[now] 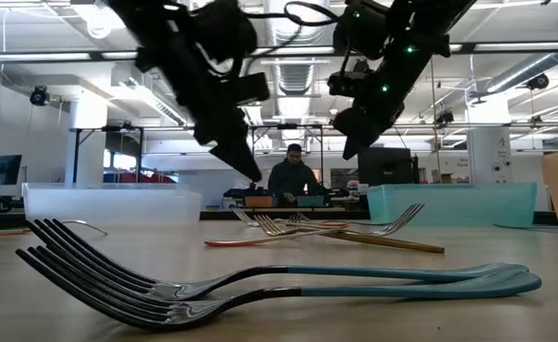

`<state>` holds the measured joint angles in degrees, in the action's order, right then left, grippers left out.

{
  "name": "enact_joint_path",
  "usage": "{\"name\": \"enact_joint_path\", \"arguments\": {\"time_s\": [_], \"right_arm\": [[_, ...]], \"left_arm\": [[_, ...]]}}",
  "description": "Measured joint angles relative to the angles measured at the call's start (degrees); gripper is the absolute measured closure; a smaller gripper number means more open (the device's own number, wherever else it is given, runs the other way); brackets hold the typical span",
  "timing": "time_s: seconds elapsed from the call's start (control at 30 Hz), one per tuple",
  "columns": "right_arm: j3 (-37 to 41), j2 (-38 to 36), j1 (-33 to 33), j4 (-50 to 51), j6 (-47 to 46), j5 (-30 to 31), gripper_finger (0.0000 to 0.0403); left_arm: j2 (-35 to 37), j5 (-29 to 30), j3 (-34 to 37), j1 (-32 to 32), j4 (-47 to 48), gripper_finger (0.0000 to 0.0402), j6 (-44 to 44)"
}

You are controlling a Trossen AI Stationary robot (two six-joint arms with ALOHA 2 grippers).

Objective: Sort silverware by color (type)
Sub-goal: Put the orange fork into the white bin

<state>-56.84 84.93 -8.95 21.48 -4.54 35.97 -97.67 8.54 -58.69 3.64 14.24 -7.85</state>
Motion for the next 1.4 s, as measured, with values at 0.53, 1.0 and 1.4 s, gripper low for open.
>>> {"name": "enact_joint_path", "arguments": {"time_s": [0.53, 1.0, 1.4], "right_arm": [[0.0, -0.3, -0.3, 10.8, -4.5, 0.0, 0.0275], [0.1, -6.4, -7.8, 14.8, -5.9, -1.5, 0.0275], [4.1, -8.7, -9.8, 19.9, -10.9, -9.3, 0.0275]], "left_arm": [[-13.5, -11.2, -17.5, -0.1, 20.5, 0.0324, -12.9], [-12.8, -15.8, -16.6, -2.4, 13.9, 0.0324, -12.6], [-12.9, -21.8, -16.5, -6.9, 5.4, 0.0324, -6.0]]}}
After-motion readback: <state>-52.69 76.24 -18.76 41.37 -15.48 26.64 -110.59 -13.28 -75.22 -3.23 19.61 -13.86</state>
